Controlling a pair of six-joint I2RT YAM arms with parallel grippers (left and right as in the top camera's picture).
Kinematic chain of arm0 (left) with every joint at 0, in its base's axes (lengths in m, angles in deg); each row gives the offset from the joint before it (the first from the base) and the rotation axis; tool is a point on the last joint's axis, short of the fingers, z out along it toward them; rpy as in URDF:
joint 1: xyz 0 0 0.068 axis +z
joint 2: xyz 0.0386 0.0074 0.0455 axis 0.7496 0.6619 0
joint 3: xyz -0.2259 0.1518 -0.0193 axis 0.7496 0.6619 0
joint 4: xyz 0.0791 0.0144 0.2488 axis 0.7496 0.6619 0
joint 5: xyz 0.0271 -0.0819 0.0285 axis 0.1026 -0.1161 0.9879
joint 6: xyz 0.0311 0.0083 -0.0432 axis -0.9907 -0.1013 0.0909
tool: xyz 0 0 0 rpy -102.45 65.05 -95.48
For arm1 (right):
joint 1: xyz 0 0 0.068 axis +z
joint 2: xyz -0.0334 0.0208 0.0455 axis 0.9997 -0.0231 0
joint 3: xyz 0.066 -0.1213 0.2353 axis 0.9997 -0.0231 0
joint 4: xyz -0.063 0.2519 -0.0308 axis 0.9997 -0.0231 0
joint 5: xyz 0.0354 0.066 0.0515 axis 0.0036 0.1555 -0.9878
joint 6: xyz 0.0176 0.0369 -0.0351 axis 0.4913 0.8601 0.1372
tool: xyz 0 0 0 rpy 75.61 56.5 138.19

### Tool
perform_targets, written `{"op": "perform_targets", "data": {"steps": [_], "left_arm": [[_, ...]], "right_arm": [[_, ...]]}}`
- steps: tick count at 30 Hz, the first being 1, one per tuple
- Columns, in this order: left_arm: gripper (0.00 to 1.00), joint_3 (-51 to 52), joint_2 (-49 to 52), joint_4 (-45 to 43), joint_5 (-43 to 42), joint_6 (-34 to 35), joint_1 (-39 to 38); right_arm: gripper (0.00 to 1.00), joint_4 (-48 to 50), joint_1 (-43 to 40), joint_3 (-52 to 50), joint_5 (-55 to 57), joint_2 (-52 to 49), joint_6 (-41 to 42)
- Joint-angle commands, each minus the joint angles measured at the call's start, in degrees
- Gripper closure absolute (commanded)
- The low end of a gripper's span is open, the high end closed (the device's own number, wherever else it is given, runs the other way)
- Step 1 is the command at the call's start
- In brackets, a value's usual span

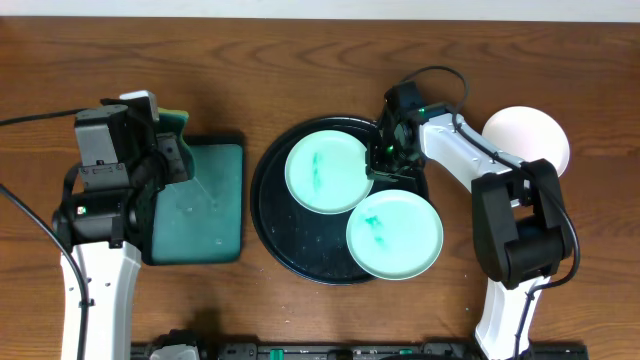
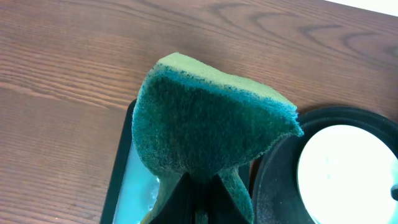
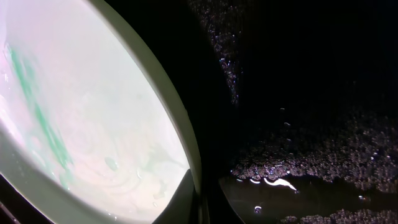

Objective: Clean dirty plates on tray and stack at the side
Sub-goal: 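Lift the sponge with the left gripper and carry it to the green plate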

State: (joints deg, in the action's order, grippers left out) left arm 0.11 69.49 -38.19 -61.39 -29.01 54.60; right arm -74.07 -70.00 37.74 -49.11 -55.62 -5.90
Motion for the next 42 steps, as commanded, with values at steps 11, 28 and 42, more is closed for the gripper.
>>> {"op": "perform_targets", "data": {"steps": [11, 28, 42], "left_arm": [[0.93, -0.61, -0.57, -0.24, 0.50, -1.14, -0.09], [0.93, -0.61, 20.83, 7.15, -0.20, 10.86, -0.07], [0.93, -2.10, 20.57, 11.76, -12.15, 14.36, -4.09]], "right_arm": [[0.99, -0.24, 0.13, -0.35, 0.17, 0.15, -0.92], [0.99, -0.13, 0.13, -0.35, 0.17, 0.15, -0.90], [0.99, -0.17, 1.81, -0.35, -1.40, 0.15, -0.26]]}}
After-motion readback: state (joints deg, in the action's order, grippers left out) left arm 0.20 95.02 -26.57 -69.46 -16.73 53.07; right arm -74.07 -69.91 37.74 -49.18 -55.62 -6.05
